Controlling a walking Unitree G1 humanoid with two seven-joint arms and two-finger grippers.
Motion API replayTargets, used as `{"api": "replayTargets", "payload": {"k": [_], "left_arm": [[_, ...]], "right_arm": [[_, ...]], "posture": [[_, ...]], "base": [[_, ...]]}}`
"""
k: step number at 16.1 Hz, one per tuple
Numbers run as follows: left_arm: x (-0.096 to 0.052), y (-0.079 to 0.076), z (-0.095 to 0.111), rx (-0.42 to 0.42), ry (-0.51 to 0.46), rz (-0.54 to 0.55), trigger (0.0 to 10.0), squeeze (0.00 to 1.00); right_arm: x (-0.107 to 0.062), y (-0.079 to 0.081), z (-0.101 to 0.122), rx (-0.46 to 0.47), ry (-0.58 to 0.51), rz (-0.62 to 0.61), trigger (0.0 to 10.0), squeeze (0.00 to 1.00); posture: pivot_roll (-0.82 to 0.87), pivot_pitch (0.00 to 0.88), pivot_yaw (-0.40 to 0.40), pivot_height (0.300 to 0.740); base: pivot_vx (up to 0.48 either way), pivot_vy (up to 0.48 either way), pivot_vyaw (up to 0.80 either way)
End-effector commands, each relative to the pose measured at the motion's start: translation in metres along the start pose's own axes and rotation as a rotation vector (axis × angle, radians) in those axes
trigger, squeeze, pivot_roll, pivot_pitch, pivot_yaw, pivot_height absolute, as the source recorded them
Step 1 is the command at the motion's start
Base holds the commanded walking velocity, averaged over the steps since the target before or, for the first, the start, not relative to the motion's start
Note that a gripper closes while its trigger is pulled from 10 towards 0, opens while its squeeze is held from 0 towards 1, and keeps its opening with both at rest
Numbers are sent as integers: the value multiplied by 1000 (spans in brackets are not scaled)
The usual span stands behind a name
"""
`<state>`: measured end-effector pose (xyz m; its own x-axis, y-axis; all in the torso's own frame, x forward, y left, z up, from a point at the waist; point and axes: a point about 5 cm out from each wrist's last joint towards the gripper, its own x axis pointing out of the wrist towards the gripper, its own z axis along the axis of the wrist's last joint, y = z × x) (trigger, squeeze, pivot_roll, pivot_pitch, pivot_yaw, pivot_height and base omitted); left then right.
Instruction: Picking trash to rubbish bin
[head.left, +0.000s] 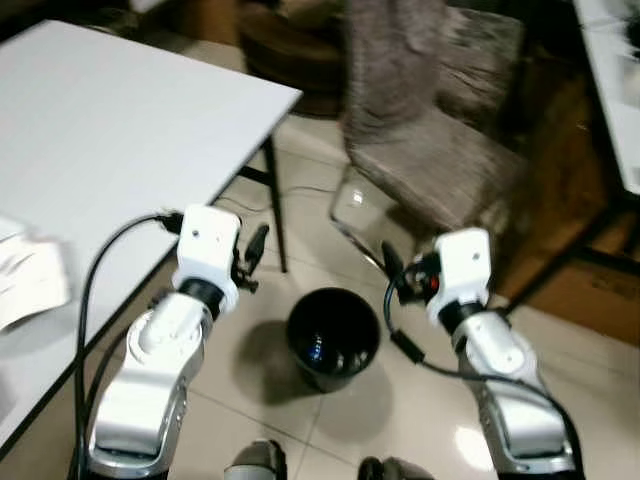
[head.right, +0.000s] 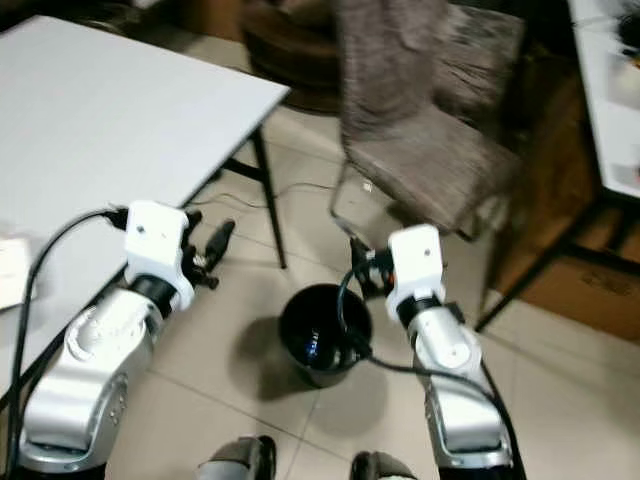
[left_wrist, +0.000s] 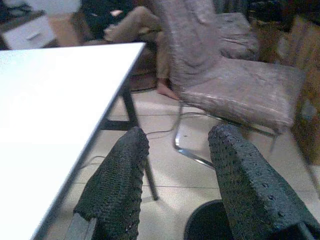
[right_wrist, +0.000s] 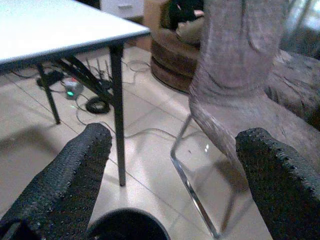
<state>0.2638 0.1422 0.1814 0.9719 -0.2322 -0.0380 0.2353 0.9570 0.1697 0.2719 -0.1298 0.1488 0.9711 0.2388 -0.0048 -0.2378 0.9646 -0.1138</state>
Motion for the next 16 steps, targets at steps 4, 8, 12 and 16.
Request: {"api": "replayTargets", "payload": {"k": [4,8,12,16], "left_arm": [[-2,8,35,61,-67,25,10000,0],[6,11,57,82,-96,47,10000,0],[10,14,54,41,-70,76,10000,0],[12,16,60,67,-95,89,10000,0]], "right_arm": [[0,-5,28,57,-53,-25,10000,0],[5,1,48,101,-85,1,10000,0],[4,7,49,79,-51,50,10000,0],[5,7,58,91,-84,55,10000,0]], "posture": [[13,42,-13,740],[7,37,-7,740],[-14,24,16,740],[-19,27,9,740]], "base": [[0,0,800],[0,0,800],[0,0,800],[0,0,800]]}}
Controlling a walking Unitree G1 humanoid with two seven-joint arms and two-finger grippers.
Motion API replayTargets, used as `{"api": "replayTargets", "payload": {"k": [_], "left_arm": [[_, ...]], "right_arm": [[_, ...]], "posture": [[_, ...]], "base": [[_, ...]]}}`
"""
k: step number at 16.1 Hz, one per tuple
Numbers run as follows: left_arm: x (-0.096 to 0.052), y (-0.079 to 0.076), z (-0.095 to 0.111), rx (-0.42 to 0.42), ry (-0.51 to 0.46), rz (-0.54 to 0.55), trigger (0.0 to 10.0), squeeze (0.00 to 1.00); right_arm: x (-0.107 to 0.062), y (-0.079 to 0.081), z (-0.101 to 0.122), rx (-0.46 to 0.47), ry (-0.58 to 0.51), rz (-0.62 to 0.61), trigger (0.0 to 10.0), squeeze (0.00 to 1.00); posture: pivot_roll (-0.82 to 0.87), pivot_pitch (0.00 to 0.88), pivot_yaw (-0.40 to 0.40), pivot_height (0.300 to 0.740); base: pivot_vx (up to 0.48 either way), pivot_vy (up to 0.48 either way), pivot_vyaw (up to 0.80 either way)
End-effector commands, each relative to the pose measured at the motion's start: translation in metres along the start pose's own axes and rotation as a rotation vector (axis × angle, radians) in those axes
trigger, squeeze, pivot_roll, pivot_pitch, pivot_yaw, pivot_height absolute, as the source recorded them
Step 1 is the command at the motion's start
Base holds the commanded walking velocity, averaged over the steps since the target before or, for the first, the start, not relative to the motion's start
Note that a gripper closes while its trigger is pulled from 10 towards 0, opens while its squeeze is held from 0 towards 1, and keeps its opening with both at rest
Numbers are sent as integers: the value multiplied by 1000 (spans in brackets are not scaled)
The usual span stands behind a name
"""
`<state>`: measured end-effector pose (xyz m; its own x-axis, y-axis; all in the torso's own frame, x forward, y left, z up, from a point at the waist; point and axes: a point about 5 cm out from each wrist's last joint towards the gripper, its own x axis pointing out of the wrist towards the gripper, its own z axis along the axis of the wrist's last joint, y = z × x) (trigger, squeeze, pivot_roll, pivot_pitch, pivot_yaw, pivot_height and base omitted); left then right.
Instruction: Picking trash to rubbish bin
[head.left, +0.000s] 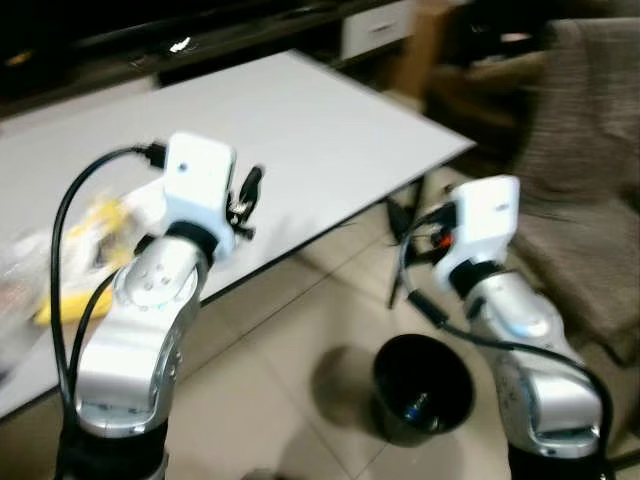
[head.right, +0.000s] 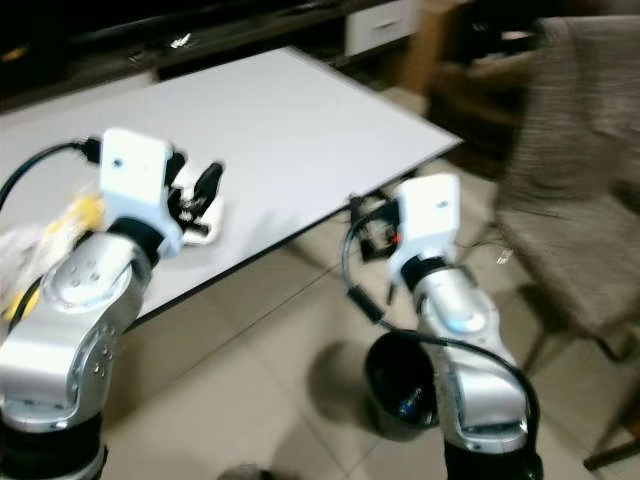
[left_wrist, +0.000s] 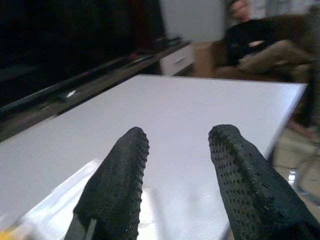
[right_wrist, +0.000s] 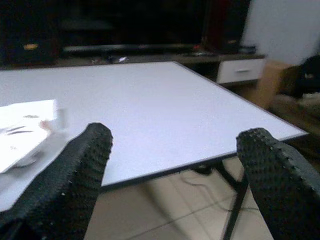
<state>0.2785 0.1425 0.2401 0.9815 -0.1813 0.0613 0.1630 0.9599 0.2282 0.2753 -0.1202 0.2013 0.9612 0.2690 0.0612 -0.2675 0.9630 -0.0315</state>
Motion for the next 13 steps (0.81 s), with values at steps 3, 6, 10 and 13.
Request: {"api": "replayTargets", "payload": {"k": [3,6,10,13], "left_arm": [[2,7,12,29,-33,39,10000,0],[-9,1,0,15,-4,35,10000,0],[-27,2,-14,52,-7,66,10000,0],[-36,3,-22,9,-66,79,10000,0]], "right_arm": [[-1,4,13,28,-53,31,10000,0],[-5,-1,12,43,-79,5,10000,0],[-10,-1,3,51,-62,18,10000,0],[-13,4,-5,78,-57,68,10000,0]], "posture": [[-21,36,7,740],[-16,35,8,740],[-5,37,-3,740],[5,35,-17,740]], "base": [[0,0,800],[0,0,800],[0,0,800],[0,0,800]]}}
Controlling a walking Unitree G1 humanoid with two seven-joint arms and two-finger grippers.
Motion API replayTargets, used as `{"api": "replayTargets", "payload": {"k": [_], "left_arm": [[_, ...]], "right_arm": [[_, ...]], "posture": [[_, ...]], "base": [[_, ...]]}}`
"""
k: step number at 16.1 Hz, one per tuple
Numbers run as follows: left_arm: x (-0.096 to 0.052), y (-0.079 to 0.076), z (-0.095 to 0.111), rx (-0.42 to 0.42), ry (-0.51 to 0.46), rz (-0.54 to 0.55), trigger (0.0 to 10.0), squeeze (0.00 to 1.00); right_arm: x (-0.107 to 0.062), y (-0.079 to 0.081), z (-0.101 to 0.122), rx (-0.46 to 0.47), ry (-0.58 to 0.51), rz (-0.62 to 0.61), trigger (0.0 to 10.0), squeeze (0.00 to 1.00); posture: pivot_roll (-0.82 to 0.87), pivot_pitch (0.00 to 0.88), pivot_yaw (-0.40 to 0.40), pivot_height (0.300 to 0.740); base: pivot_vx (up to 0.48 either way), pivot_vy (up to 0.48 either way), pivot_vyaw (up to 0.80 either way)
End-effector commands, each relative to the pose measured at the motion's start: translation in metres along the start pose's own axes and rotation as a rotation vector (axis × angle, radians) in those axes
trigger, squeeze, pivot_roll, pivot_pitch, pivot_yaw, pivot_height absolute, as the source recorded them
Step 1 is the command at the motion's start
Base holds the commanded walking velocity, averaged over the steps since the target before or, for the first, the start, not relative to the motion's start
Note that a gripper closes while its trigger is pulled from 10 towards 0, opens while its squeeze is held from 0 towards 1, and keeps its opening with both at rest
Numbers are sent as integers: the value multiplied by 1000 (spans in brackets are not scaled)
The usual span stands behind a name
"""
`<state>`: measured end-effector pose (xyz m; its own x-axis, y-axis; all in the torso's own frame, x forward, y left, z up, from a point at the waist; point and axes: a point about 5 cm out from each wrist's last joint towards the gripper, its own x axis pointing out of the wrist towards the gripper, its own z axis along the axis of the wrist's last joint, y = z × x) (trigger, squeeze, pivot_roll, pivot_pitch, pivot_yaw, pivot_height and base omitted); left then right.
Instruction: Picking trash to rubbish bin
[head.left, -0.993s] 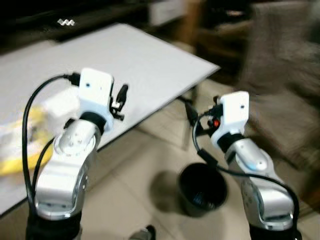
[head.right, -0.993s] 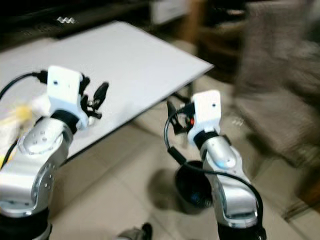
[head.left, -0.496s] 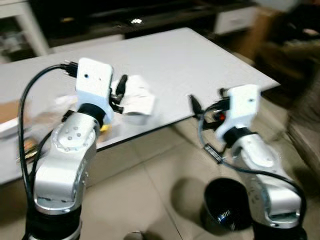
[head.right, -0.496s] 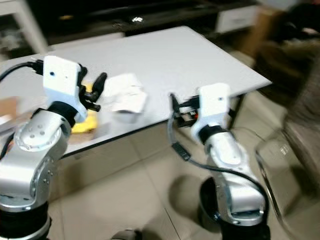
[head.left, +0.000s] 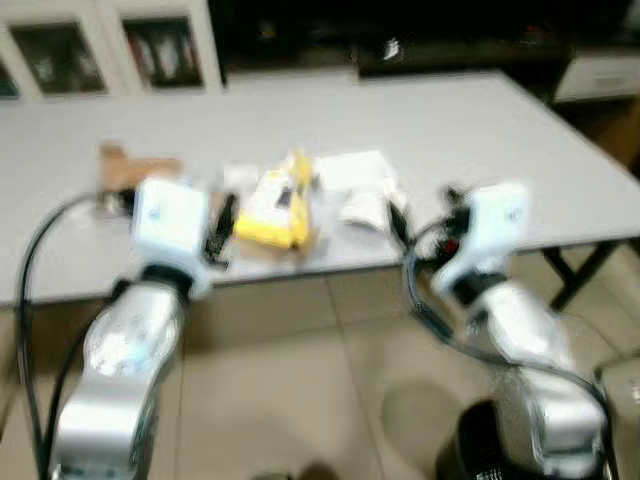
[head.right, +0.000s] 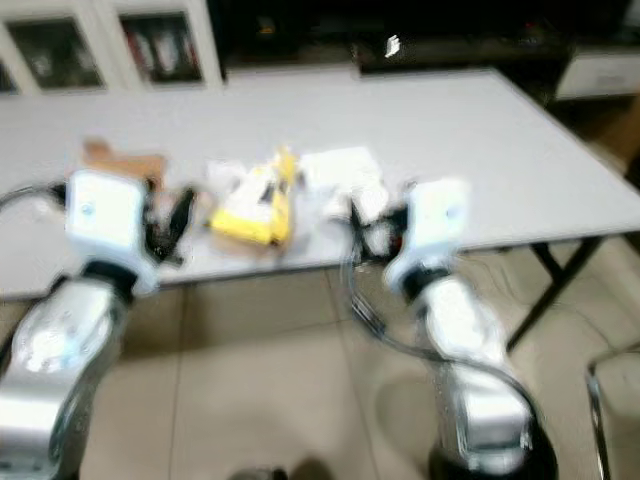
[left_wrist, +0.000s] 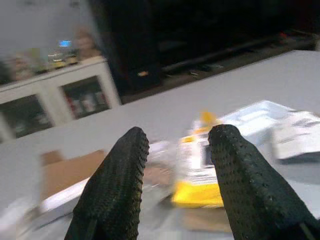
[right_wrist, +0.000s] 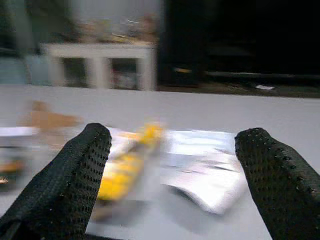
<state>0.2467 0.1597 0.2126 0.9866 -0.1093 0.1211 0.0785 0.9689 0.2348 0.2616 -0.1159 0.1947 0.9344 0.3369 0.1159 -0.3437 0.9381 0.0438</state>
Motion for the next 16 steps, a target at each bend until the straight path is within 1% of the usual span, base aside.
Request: {"api": "replayTargets", "payload": {"k": [1,3,4,5,6,7,8,9,10,11,12,13,16], "left_arm": [[-5,-2,-11,-40,-44,-14,10000,0],[-7,-3,-19,-53,-45,-21,10000,0],[-13,-1,-56,-42,79,-18,10000,0],[-22,-5,-79,-25,124,-51,10000,0],[-25,-8,-85,-27,123,-70,10000,0],[-25,-10,-82,-33,91,-73,10000,0],[-24,-12,-80,-35,74,-77,10000,0],[-22,-15,-75,-44,44,-86,10000,0],[-19,-18,-72,-23,46,-87,10000,0],[-18,-19,-72,-23,40,-98,10000,0],[-16,-20,-67,-34,2,-103,10000,0],[-16,-20,-65,-40,-6,-107,10000,0],[-13,-18,-56,-28,-42,-108,10000,0]], "right_arm": [[-4,-5,-13,9,13,-5,10000,0],[-5,-6,-19,10,18,-8,10000,0],[-16,-15,-44,-15,69,-42,10000,0],[-26,-22,-58,-27,95,-67,10000,0],[-29,-23,-61,-28,85,-76,10000,0],[-32,-26,-66,22,76,-109,10000,0],[-34,-27,-68,26,78,-114,10000,0],[-35,-27,-74,2,90,-120,10000,0],[-36,-26,-78,9,102,-133,10000,0],[-35,-25,-78,8,84,-125,10000,0],[-31,-20,-76,3,65,-95,10000,0],[-31,-20,-76,1,63,-90,10000,0],[-27,-21,-72,-31,43,-79,10000,0]], "posture": [[5,32,-20,740],[5,32,-20,740],[0,24,-25,740],[1,20,-27,740],[-3,15,-27,740],[-6,12,-27,740],[-1,11,-28,740],[5,9,-30,740],[7,9,-32,740],[8,11,-32,740],[9,13,-33,740],[10,12,-34,740],[12,16,-35,740]], "base": [[0,0,800],[0,0,800],[0,0,800],[0,0,800],[0,0,650],[0,0,0],[0,0,0],[0,0,0],[0,0,0],[0,0,0],[0,0,0],[0,0,0],[305,0,0]]}}
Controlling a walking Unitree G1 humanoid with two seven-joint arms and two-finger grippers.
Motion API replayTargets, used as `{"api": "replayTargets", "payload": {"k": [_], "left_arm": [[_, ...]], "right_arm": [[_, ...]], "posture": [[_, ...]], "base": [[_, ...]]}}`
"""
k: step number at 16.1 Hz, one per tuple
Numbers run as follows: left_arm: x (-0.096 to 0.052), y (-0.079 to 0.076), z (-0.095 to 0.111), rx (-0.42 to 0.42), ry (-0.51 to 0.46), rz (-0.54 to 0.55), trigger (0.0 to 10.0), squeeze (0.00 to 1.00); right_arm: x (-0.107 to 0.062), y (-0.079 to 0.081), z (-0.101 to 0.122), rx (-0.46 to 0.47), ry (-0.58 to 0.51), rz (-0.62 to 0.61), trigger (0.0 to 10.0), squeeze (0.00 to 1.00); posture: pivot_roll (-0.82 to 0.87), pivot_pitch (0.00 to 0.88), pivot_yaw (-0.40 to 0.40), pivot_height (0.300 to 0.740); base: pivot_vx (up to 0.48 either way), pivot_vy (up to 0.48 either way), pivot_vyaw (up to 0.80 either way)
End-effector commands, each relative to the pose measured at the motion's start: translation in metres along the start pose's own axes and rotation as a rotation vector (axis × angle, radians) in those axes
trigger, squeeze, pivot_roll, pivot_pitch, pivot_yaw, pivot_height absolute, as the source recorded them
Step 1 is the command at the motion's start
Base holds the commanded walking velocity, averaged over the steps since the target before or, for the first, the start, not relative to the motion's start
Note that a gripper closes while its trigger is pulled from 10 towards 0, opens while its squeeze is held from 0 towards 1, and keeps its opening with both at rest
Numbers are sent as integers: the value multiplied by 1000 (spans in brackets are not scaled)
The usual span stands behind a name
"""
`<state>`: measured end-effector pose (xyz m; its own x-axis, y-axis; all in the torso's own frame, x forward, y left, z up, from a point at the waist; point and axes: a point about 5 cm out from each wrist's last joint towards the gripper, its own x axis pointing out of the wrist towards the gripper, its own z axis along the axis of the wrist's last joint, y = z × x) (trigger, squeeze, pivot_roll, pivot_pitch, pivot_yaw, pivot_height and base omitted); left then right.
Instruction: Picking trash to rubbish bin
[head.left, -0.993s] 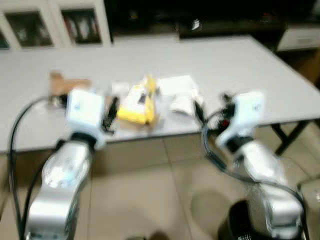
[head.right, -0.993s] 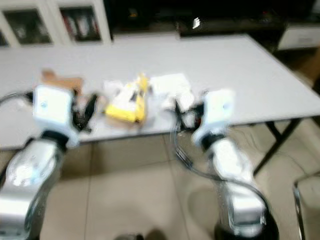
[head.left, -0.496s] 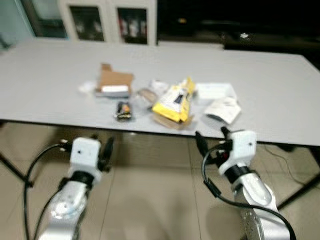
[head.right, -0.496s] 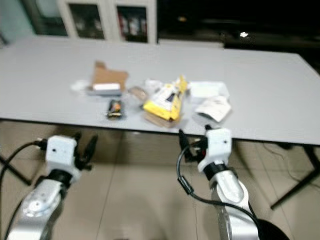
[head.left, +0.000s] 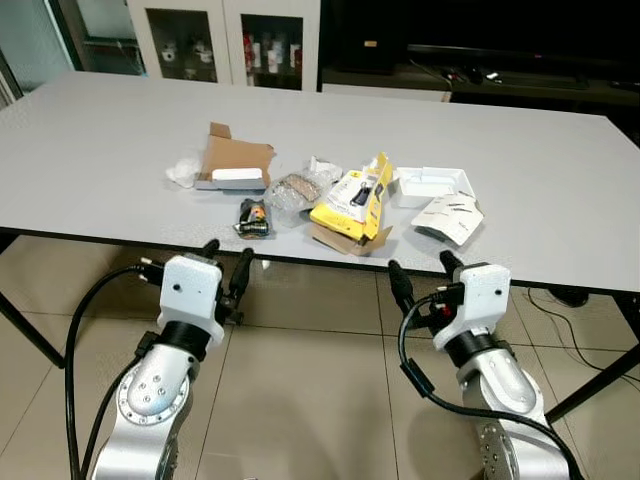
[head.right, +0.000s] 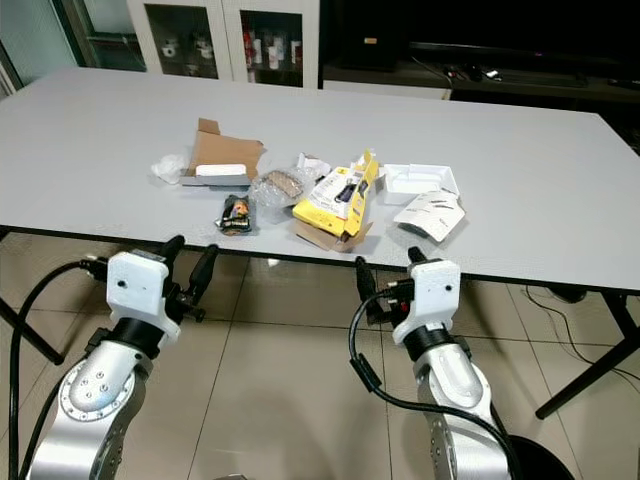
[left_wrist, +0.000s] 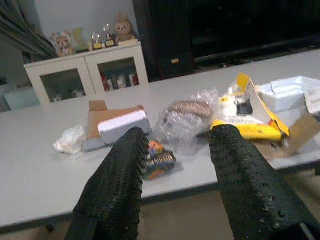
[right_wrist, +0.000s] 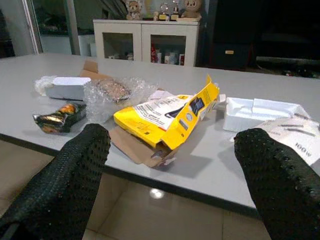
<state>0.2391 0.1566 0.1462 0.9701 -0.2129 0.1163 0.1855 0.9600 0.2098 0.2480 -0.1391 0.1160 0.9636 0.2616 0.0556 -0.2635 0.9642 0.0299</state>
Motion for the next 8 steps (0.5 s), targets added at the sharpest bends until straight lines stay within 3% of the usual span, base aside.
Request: {"api": "replayTargets", "payload": {"k": [1,3,7,8], "left_arm": [[2,2,8,13,-30,-4,10000,0],[0,3,10,25,-32,-16,10000,0],[1,4,13,63,-41,-46,10000,0],[2,5,15,62,-44,-46,10000,0]], "right_arm": [[3,1,5,-17,-24,6,10000,0],[4,4,10,-19,-49,18,10000,0],[5,7,11,4,-69,15,10000,0],[7,8,13,12,-82,20,10000,0]], "posture": [[12,17,-35,740],[2,12,-27,740],[19,0,-12,740],[21,0,-6,740]], "base": [[368,0,0],[375,0,0],[375,0,738],[375,0,0]]}}
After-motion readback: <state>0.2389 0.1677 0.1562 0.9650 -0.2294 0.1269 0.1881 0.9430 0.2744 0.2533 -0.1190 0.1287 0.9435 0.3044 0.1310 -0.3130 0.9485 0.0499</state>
